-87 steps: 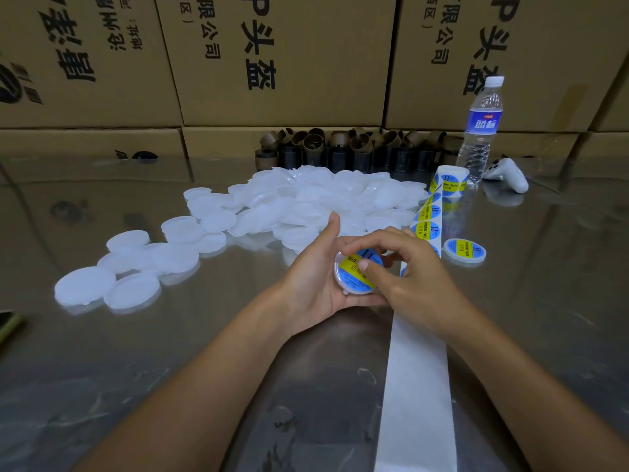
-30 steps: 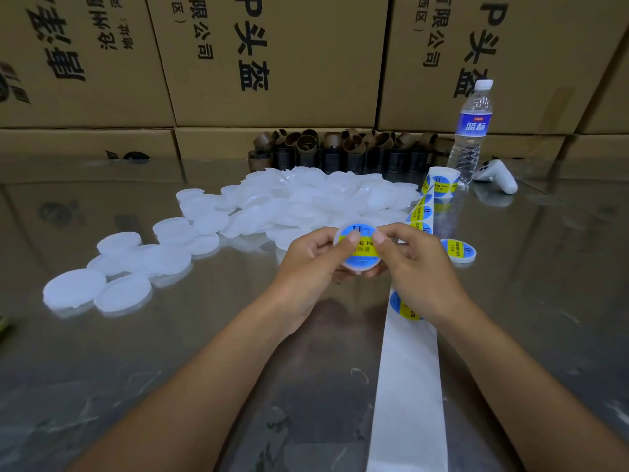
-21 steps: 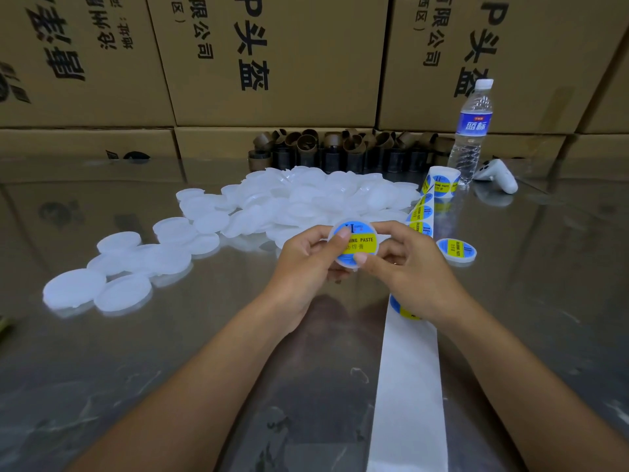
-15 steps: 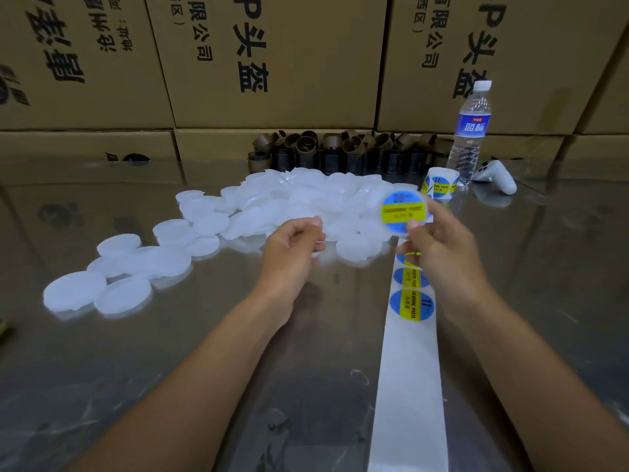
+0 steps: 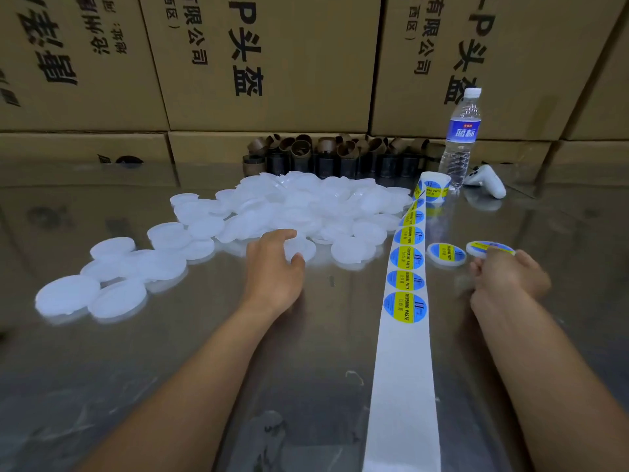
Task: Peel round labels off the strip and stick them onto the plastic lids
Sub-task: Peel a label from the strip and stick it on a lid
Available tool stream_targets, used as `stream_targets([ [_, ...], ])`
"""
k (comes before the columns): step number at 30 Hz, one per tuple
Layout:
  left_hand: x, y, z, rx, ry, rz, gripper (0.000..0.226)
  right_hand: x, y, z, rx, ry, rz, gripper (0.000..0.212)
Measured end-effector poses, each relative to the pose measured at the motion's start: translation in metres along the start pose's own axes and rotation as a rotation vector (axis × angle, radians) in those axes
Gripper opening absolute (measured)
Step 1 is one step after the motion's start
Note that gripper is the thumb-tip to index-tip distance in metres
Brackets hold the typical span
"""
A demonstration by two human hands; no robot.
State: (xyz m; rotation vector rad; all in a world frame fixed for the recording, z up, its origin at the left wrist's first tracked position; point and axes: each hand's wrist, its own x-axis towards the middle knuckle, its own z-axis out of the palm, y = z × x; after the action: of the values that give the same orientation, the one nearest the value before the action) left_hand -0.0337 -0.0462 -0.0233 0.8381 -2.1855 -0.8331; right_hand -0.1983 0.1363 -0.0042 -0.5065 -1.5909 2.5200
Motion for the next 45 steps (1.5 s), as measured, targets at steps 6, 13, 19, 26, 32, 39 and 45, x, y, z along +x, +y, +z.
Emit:
stream_targets([
  [6, 0.002, -0.003, 0.0, 0.177, -0.081, -0.056, 0.055, 0.0, 0.002, 0.001, -0.421, 0.036, -0.111, 0.03],
  [13, 0.001, -0.008, -0.002, 0.438, 0.073, 0.082, 0.042, -0.054, 0.008, 0.004, -0.518, -0.401, -0.781, 0.026],
  [19, 0.003, -0.009, -0.007, 0.435, 0.152, 0.152, 0.027, -0.063, 0.022, 0.005, -0.616, -0.745, -0.835, 0.023],
  [26, -0.004, 0.008, -0.008, 0.062, 0.261, 0.424, 0.014, -0.069, 0.02, 0.007, -0.519, -0.918, -0.443, 0.015],
  [32, -0.014, 0.021, 0.001, -0.022, 0.218, 0.725, 0.022, -0.072, 0.012, 0.009, -0.417, -1.053, -0.057, 0.01],
  [39, -0.018, 0.024, 0.002, -0.157, 0.125, 0.635, 0.046, -0.071, 0.007, 0.007, -0.183, -1.06, 0.232, 0.017],
  [45, -0.012, 0.033, 0.002, -0.991, -0.354, -0.191, 0.026, -0.074, 0.009, 0.006, -0.254, -1.146, 0.148, 0.017],
])
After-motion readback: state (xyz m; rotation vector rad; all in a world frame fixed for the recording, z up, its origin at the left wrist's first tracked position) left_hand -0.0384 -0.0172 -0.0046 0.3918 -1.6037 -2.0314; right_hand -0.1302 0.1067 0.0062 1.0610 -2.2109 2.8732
